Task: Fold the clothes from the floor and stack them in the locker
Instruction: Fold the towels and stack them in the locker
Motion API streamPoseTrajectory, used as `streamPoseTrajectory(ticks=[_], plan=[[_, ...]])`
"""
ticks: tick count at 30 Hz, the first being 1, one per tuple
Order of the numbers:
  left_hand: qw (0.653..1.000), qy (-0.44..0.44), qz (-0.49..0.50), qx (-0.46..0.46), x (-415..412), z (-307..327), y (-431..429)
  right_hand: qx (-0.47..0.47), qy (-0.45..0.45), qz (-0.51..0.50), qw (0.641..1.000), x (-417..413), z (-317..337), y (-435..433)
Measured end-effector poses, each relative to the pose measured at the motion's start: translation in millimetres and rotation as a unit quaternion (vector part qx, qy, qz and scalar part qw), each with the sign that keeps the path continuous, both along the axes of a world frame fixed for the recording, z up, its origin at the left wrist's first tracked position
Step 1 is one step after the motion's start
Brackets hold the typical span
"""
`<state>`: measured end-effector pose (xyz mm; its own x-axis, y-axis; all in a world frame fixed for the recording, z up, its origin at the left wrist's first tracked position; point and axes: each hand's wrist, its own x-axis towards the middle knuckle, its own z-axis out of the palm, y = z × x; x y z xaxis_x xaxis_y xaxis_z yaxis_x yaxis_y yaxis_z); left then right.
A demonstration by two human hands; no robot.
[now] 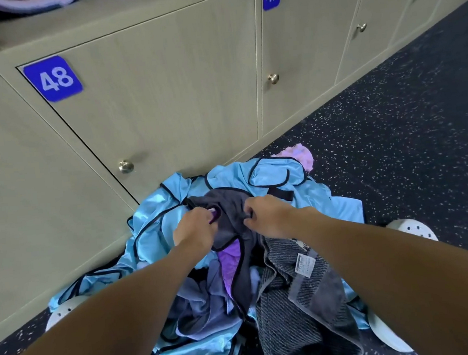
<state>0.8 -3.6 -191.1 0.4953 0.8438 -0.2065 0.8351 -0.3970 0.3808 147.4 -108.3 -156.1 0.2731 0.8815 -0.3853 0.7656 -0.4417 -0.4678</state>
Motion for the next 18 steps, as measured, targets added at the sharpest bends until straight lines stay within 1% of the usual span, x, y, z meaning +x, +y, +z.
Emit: streamPoseTrajectory(ticks=[2, 4, 7, 10, 13, 16, 18], plan=[[0.997, -0.07, 0.002, -0.017, 1.5, 4.1, 4.0, 0.001, 0.002, -0.005, 1.0, 3.4, 6.8, 1.1], [0.99, -0.138, -0.008, -0.03, 5.2, 21.3, 9.5, 0.006, 0.005, -0.017, 1.0, 6.4, 18.2, 3.9], [0.975, -0.218, -0.044, -0.022, 11.6, 71.6, 17.3, 0.024, 0.013, -0.046, 0.999, 4.9, 42.8, 5.4], [0.953, -0.291, -0.086, -0.021, 8.8, 137.2, 19.3, 0.069, 0.045, -0.094, 0.992, 0.3, 70.0, -1.2], [0.929, -0.333, -0.149, -0.054, -3.8, 206.1, 7.9, 0.144, 0.106, -0.135, 0.975, -6.2, 109.5, -16.1], [0.901, -0.379, -0.193, -0.083, -19.0, 267.3, -11.7, 0.224, 0.226, -0.162, 0.934, -15.1, 151.4, -28.7], [0.885, -0.404, -0.21, -0.098, -32.7, 305.0, -25.2, 0.25, 0.283, -0.148, 0.914, -27.3, 178.1, -34.0]])
